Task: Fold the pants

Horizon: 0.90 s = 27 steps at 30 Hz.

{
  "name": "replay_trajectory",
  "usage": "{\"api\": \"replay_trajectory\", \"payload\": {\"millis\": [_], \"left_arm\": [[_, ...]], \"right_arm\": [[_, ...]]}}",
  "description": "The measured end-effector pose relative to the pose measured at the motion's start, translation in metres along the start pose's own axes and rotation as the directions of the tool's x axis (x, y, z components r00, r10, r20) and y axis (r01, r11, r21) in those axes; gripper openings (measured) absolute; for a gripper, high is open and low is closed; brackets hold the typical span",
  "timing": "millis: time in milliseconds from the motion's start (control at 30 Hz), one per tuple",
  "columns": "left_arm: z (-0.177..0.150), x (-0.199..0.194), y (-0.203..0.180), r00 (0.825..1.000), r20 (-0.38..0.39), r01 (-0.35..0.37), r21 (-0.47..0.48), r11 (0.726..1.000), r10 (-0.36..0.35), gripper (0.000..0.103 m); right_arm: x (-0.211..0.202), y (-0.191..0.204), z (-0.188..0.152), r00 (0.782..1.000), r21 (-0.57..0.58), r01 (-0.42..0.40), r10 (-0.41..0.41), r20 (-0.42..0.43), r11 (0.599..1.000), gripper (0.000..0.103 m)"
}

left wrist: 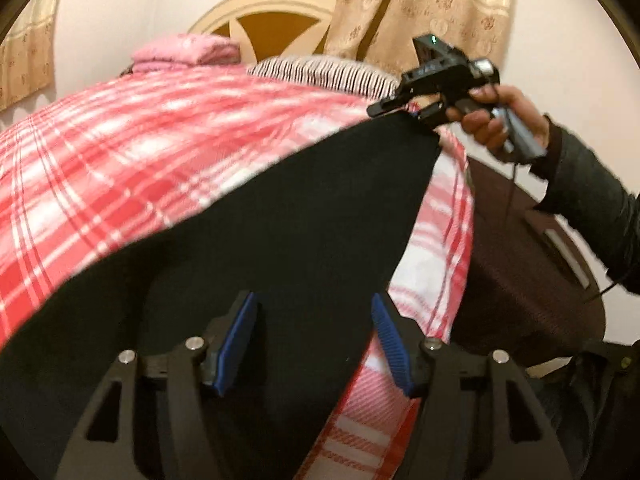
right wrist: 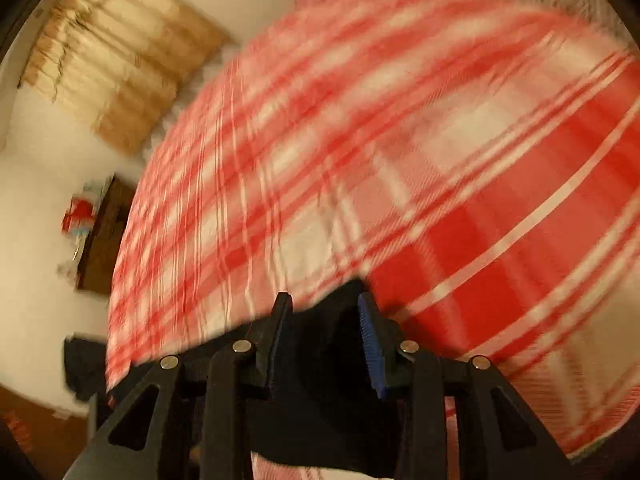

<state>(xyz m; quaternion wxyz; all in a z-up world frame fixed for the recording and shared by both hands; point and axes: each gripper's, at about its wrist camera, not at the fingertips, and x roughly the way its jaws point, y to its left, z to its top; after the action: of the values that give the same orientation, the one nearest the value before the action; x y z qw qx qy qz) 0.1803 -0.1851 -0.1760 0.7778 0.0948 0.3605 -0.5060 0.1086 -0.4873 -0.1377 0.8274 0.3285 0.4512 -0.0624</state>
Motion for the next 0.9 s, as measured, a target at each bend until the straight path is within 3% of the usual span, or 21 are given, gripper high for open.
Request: {"api": "replay_trajectory", "payload": {"millis": [67,133,200,267,367,433,467,500,600,667,700,800,900], "left_arm": [[-0.004,0.004,-0.005,1.000,-0.002,-0.016,0.026,1.000,0.016,0.063],[-0.005,0.004,-0.009,1.000,0.002,-0.018,0.044,0.999,0.018,0.066],[-0.004,0.004,-0.006,1.000,0.003,-0.006,0.035,0.999,0.006,0.066],[-0.004,0.004,-0.004,1.000,0.004,0.004,0.027,1.000,-0.004,0.066],[-0.003,0.004,-0.004,1.000,0.006,0.004,0.023,1.000,-0.004,0.067],[-0.003,0.001,-0.006,1.000,0.006,-0.005,0.021,1.000,0.005,0.067],[-0.004,-0.002,-0.006,1.000,0.005,-0.008,0.018,1.000,0.008,0.067],[-0.004,-0.008,-0.006,1.000,0.012,-0.016,0.011,1.000,0.016,0.067],[-0.005,-0.025,-0.004,0.998,0.051,-0.046,0.002,0.999,0.046,0.071],[-0.005,-0.033,0.000,0.994,0.077,-0.082,-0.014,0.997,0.083,0.089],[-0.006,-0.037,0.004,0.988,0.095,-0.115,-0.032,0.993,0.118,0.092],[-0.005,-0.033,0.018,0.986,0.073,-0.141,-0.097,0.985,0.149,0.093],[-0.007,-0.028,0.019,0.980,0.056,-0.185,-0.108,0.977,0.192,0.093]], "right_arm": [[-0.004,0.005,-0.004,0.999,-0.041,0.002,-0.001,0.041,0.999,0.015],[-0.018,0.012,-0.008,0.991,-0.072,-0.006,0.015,0.130,0.997,0.012],[-0.022,0.016,-0.010,0.986,-0.107,0.016,0.002,0.164,0.994,0.008],[-0.013,0.017,-0.011,0.984,-0.140,0.102,-0.080,0.159,0.985,0.008],[-0.001,0.011,-0.011,0.963,-0.181,0.234,-0.203,0.176,0.955,0.008],[-0.010,0.007,-0.013,0.934,-0.161,0.312,-0.272,0.233,0.936,0.017],[-0.019,0.007,-0.015,0.924,-0.147,0.327,-0.283,0.259,0.933,0.032],[-0.029,0.010,-0.020,0.920,-0.144,0.312,-0.261,0.292,0.939,0.040],[-0.056,0.031,-0.038,0.921,-0.192,0.244,-0.165,0.352,0.951,0.041],[-0.057,0.049,-0.052,0.930,-0.245,0.215,-0.121,0.348,0.945,0.041],[-0.052,0.058,-0.059,0.940,-0.277,0.195,-0.098,0.328,0.941,0.041],[-0.025,0.077,-0.080,0.967,-0.338,0.155,-0.073,0.243,0.928,0.042],[0.000,0.082,-0.098,0.975,-0.379,0.176,-0.108,0.194,0.908,0.042]]}}
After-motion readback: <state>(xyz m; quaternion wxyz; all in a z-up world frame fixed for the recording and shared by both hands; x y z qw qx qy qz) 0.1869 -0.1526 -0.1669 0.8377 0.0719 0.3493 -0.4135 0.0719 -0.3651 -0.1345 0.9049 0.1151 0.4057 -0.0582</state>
